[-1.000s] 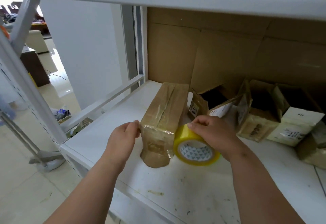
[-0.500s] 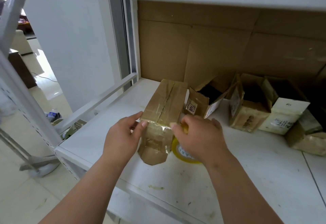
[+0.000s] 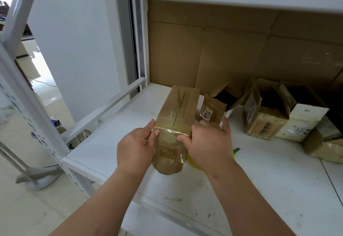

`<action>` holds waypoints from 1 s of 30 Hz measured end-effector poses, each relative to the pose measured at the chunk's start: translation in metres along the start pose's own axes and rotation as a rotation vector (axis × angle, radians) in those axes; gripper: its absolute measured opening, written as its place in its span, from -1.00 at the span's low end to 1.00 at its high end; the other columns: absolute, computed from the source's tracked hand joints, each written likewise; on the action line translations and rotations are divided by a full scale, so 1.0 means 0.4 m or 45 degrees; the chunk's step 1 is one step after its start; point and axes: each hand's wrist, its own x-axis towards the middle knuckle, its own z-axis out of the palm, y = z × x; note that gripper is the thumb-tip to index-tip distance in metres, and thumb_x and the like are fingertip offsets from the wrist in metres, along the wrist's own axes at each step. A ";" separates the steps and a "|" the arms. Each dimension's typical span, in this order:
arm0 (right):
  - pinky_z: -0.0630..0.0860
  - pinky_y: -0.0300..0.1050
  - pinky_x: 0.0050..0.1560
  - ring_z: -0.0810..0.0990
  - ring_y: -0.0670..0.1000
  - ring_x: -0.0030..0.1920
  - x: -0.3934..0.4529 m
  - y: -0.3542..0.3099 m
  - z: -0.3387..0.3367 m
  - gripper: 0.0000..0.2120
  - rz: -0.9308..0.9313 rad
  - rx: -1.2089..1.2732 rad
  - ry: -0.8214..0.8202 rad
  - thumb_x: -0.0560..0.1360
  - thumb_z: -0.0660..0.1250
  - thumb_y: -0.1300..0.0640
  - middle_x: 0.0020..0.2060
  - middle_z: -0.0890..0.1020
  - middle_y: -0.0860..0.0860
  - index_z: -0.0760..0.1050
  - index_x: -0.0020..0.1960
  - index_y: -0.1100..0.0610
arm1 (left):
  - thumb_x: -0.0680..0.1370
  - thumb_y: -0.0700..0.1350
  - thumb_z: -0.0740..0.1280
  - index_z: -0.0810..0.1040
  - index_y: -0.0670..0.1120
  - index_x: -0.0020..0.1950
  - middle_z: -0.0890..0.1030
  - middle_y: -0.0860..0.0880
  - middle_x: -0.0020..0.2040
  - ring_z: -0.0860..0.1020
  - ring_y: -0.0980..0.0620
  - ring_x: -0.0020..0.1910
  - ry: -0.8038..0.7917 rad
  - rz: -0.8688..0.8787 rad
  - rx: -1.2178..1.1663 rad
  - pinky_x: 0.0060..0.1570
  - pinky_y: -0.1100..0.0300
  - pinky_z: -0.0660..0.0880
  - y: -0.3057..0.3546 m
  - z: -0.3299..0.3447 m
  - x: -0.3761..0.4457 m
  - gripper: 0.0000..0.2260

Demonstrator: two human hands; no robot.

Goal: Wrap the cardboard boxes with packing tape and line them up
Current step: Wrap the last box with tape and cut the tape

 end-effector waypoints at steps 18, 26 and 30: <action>0.13 0.22 0.51 0.58 0.04 0.19 -0.012 -0.012 0.057 -0.56 0.018 -0.015 0.186 0.60 0.08 -0.14 -0.01 0.69 -0.02 0.67 -0.02 0.07 | 0.58 -0.24 0.35 0.70 0.08 -0.08 0.73 0.10 -0.13 0.67 0.22 -0.12 -0.358 -0.479 -0.837 0.09 0.15 0.55 -0.021 -0.042 0.034 -0.76; 0.15 0.22 0.49 0.59 0.01 0.11 -0.013 -0.011 0.065 -0.39 0.040 0.026 0.262 0.53 -0.11 -0.27 -0.12 0.67 -0.08 0.65 -0.10 0.02 | 0.49 -0.09 0.49 0.68 -0.05 -0.27 0.71 0.13 -0.19 0.65 0.07 -0.09 -0.307 -0.407 -0.683 0.06 0.03 0.57 -0.023 -0.018 0.051 -0.86; 0.17 0.24 0.47 0.61 0.03 0.06 -0.002 -0.012 0.066 -0.43 0.062 0.000 0.238 0.54 0.00 -0.29 -0.17 0.68 -0.07 0.66 -0.13 0.03 | 0.49 -0.07 0.49 0.62 -0.09 -0.31 0.68 0.06 -0.26 0.63 0.00 -0.16 -0.243 -0.365 -0.572 -0.10 0.06 0.54 -0.018 -0.011 0.051 -0.80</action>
